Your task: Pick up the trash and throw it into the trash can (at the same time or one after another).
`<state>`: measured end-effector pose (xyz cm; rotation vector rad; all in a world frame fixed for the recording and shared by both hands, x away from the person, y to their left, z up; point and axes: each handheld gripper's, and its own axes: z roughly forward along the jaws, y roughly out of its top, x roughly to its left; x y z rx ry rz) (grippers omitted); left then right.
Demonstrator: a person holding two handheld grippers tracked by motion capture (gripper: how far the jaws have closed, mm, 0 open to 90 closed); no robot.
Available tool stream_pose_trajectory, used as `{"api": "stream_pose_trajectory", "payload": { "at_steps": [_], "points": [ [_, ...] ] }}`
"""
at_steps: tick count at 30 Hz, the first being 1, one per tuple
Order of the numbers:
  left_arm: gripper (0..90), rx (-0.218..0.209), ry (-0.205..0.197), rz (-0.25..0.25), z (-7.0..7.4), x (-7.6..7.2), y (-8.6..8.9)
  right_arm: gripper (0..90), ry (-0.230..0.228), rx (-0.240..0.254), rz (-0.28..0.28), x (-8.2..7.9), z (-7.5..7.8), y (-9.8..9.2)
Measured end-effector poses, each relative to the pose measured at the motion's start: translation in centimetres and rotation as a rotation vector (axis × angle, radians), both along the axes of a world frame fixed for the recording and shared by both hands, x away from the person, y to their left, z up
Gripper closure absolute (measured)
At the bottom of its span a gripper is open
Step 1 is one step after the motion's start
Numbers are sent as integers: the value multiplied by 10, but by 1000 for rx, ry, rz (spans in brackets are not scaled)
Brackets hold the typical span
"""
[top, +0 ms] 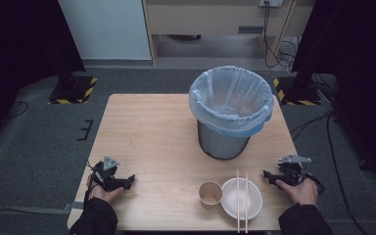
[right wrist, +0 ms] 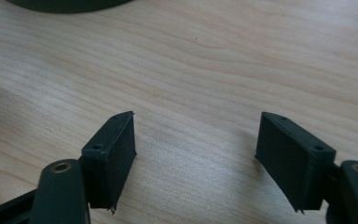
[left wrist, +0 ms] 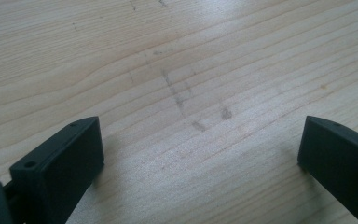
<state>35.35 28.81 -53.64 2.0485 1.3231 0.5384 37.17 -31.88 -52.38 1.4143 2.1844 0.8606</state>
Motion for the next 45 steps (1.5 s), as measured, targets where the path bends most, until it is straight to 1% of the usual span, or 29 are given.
{"api": "stream_pose_trajectory", "payload": {
  "at_steps": [1, 2, 5, 6, 8, 10, 11, 12, 13, 14, 15, 19, 20, 21, 23, 24, 26, 27, 30, 31, 35, 36, 38, 39, 42, 45],
  "points": [
    [0, 0, 0, 0, 0, 0, 0, 303, -11, -2, -6, -1, 3, 0],
    [0, 0, 0, 0, 0, 0, 0, 304, -21, 8, -16, -2, 7, 0],
    [0, 0, 0, 0, 0, 0, 0, 316, -40, 56, -33, -6, 15, 0],
    [0, 0, 0, 0, 0, 0, 0, 324, -44, 63, -32, -7, 17, 0],
    [0, 0, 0, 0, 0, 0, 0, 336, -57, 64, -27, -10, 22, 1],
    [0, 0, 0, 0, 0, 0, 0, 339, -63, 75, -29, -14, 28, 1],
    [0, 0, 0, 0, 0, 0, 0, 339, -63, 75, -29, -14, 28, 1],
    [0, 1, 1, 0, 0, 0, 0, 338, -73, 86, -35, -15, 31, 3],
    [0, 1, 1, 0, 0, 0, 0, 351, -86, 103, -23, -17, 36, 5],
    [0, 1, 1, 0, 0, 0, 0, 351, -86, 103, -23, -17, 36, 5],
    [0, 1, 0, 0, 0, 0, 0, 358, -93, 115, -5, -19, 42, 10],
    [0, 1, 0, 0, 0, 0, 0, 363, -110, 103, 33, -23, 54, 22],
    [0, 1, 1, 0, 0, 0, 0, 368, -116, 109, 39, -24, 57, 25],
    [0, 1, 1, 0, 0, 0, 0, 368, -116, 109, 39, -24, 57, 25],
    [0, 1, 1, 0, 0, 0, 0, 390, -124, 119, 69, -29, 66, 35],
    [0, 1, 1, 0, 0, 0, 0, 390, -124, 119, 69, -29, 66, 35],
    [0, 1, 1, 1, 0, 0, -1, 401, -130, 116, 85, -33, 70, 41],
    [0, 0, 1, 1, 0, 0, -1, 417, -125, 119, 100, -37, 71, 46],
    [0, 0, 1, 2, 0, 0, -1, 428, -115, 132, 114, -40, 71, 50],
    [0, 0, 1, 2, 0, 0, -1, 442, -111, 135, 129, -42, 71, 53],
    [0, 0, 1, 3, 0, 0, -2, 482, -82, 157, 152, -47, 69, 60],
    [0, 0, 1, 3, 0, 0, -2, 496, -76, 166, 167, -51, 68, 64],
    [0, 0, 1, 3, 0, 0, -2, 508, -60, 181, 176, -55, 66, 67],
    [0, 0, 1, 4, 0, 0, -2, 508, -60, 181, 176, -55, 66, 67],
    [0, 0, 1, 5, 0, 0, -2, 533, -27, 183, 196, -62, 57, 71],
    [0, 0, 1, 6, 0, 0, -2, 541, -7, 179, 197, -64, 53, 73]
  ]
}}
